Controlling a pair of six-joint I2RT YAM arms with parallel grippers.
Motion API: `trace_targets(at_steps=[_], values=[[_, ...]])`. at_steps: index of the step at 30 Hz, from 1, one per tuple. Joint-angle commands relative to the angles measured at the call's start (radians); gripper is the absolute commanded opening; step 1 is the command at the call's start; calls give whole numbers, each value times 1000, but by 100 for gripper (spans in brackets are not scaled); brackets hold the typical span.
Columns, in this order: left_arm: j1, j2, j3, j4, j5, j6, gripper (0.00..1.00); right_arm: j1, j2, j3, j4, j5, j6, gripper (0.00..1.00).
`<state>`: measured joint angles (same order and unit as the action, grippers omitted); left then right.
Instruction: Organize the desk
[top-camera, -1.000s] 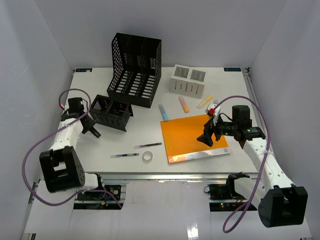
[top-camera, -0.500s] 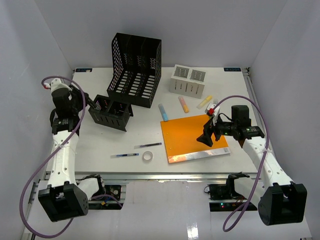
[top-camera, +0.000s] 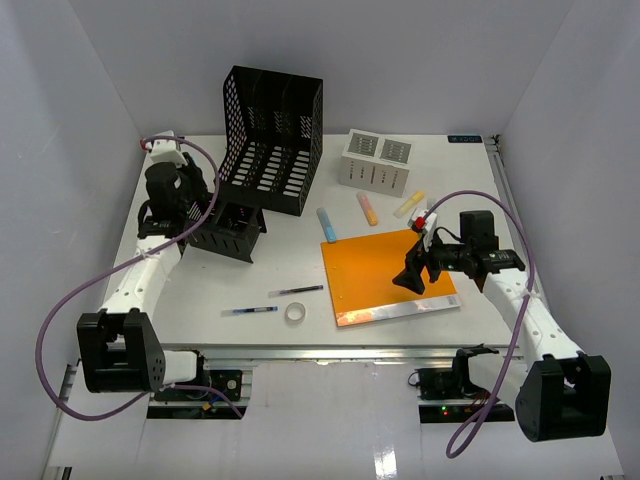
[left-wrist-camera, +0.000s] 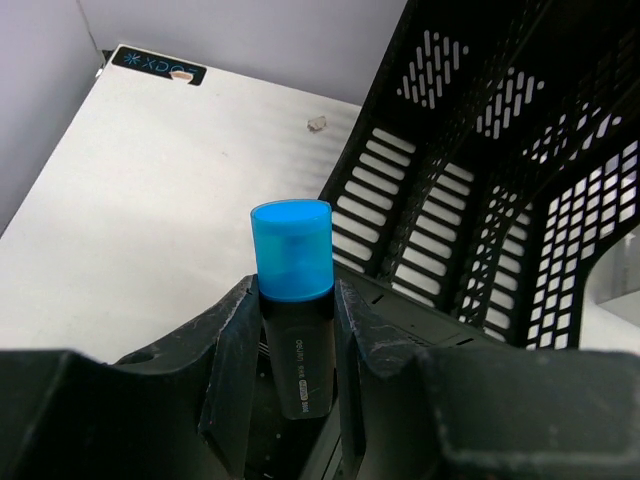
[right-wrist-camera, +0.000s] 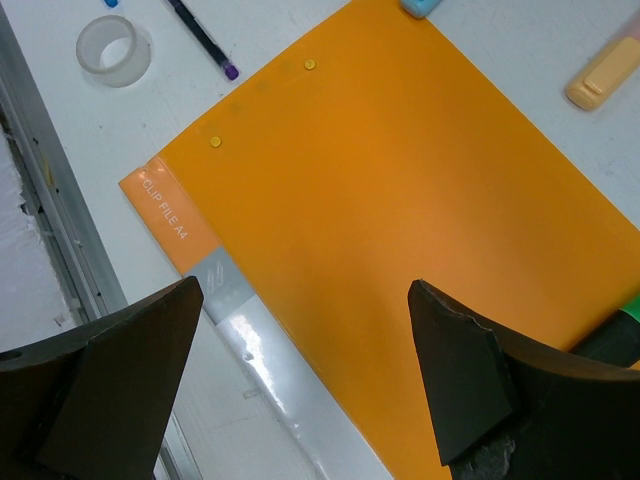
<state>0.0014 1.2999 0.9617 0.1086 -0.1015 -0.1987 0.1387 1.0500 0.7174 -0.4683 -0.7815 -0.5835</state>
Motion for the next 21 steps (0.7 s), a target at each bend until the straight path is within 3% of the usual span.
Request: trace_targets(at_steps=[1, 11, 15, 17, 21], values=[[-27, -12, -74, 115, -98, 69, 0, -2, 12, -12, 21, -16, -10, 90], [-35, 14, -132, 150, -128, 70, 2, -2, 21, -13, 19, -21, -12, 90], [-37, 11, -155, 146, -137, 45, 15, -2, 20, -13, 19, -24, -12, 90], [-37, 2, -170, 142, -134, 30, 29, -1, 23, -13, 19, -26, -12, 90], [-37, -11, -188, 122, -132, 3, 45, -2, 27, -13, 19, -27, -12, 90]])
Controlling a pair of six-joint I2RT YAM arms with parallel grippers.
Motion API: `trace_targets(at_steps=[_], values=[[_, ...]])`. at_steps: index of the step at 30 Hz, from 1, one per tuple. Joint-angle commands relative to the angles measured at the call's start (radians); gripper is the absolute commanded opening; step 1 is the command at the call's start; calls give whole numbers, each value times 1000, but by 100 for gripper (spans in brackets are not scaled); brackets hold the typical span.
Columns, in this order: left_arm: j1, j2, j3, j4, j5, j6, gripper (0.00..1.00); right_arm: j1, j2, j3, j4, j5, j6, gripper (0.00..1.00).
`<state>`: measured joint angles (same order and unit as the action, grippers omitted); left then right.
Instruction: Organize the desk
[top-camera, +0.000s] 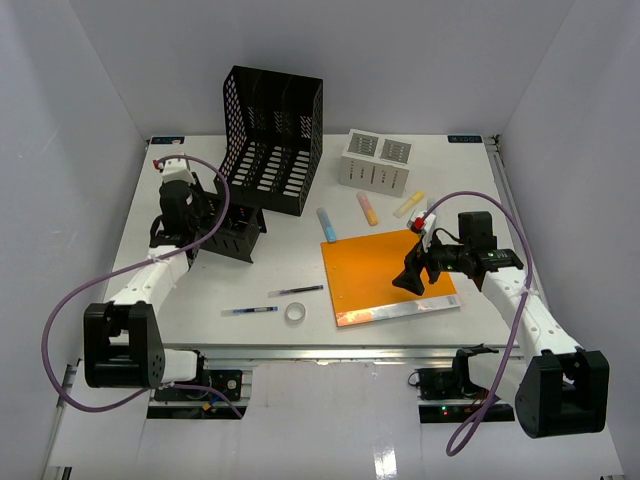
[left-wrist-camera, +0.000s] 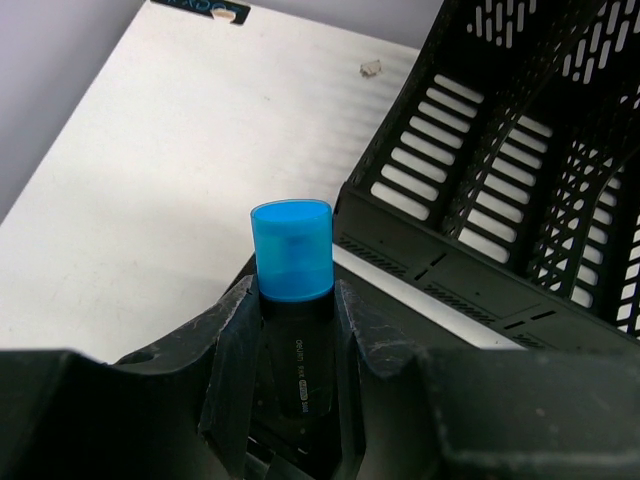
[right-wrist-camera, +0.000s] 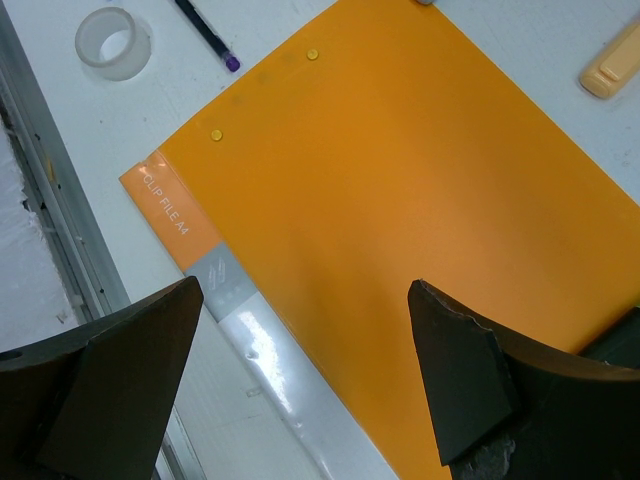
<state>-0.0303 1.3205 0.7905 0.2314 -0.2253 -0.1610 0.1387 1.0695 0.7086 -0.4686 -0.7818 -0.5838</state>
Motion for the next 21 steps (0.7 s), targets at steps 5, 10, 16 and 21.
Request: trace_targets(at_steps=[5, 10, 16, 21], values=[[-5, -80, -24, -36, 9, -75, 63, -4, 20, -6, 18, -43, -11, 90], [-4, -137, 1, -121, 28, -109, 78, -4, 43, 3, 0, -79, -24, 90], [-3, -276, 23, -269, 211, -133, 90, 29, 171, 117, -44, -20, -14, 90], [-3, -436, -29, -295, 598, -216, 98, 152, 325, 327, -34, 251, 120, 92]])
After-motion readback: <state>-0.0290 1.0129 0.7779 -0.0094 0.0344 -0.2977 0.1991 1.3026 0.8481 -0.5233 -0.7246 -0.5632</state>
